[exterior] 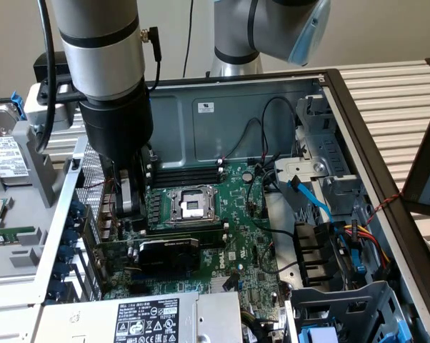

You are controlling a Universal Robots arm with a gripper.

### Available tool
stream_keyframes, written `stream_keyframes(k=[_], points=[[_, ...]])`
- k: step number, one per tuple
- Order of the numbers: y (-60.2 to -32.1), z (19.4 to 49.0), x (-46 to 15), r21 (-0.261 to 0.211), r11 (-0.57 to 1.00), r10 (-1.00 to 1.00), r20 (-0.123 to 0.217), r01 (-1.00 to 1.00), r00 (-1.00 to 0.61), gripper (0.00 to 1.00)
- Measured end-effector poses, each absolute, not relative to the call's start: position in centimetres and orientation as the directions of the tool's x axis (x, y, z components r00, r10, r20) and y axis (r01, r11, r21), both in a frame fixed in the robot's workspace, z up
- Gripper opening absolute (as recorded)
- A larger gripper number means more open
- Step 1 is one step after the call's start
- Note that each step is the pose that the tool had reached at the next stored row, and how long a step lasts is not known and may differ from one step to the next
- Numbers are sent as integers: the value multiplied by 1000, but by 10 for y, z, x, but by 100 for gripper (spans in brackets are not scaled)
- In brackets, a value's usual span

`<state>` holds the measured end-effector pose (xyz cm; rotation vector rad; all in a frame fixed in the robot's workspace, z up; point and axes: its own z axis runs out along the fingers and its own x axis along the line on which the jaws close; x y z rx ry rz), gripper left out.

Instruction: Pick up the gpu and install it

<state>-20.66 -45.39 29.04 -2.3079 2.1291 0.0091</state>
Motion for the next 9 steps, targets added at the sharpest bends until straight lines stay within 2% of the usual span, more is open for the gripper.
stream_keyframes(k=[9], points=[[-454,290,-200,3,-80,-997,-5,-997,80,11]])
